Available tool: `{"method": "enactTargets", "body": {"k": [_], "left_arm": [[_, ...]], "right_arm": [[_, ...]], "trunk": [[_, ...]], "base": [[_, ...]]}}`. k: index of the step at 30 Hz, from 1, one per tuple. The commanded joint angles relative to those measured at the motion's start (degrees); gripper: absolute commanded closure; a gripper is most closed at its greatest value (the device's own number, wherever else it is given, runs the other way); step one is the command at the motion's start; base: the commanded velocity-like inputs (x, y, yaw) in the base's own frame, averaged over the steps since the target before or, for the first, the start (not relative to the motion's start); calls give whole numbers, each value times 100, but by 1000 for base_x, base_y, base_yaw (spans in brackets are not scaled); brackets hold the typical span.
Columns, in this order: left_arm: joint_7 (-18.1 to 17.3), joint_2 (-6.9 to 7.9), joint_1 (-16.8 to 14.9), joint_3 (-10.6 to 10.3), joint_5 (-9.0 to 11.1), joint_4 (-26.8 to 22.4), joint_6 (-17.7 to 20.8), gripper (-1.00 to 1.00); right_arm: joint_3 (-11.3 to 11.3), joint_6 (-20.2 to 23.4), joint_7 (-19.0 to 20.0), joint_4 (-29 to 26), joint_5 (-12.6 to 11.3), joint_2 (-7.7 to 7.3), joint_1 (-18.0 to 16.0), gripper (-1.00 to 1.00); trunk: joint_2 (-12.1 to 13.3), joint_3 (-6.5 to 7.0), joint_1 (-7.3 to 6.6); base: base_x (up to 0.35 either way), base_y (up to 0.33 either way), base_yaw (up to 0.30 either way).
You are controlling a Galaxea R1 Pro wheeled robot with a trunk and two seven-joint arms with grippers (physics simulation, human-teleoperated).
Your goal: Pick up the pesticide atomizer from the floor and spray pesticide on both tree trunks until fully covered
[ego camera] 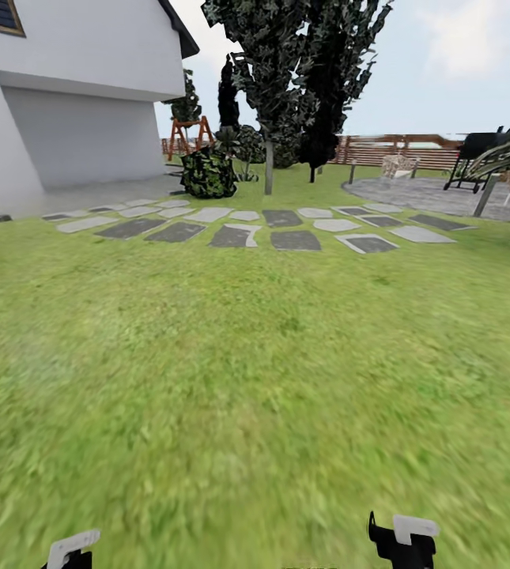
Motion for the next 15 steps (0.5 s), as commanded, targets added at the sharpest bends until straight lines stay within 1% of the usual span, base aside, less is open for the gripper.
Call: {"method": "enactTargets", "body": {"k": [1, 15], "left_arm": [[-25, 1, -3, 49, -58, 5, -21, 100], [-20, 2, -3, 52, -49, 7, -21, 100]], "right_arm": [[-33, -14, -25, 10, 60, 2, -6, -100], [-33, -14, -22, 18, 60, 9, -6, -100]], "trunk": [[-2, -5, -1], [-2, -5, -1]], "base": [[0, 0, -300], [0, 0, -300]]}}
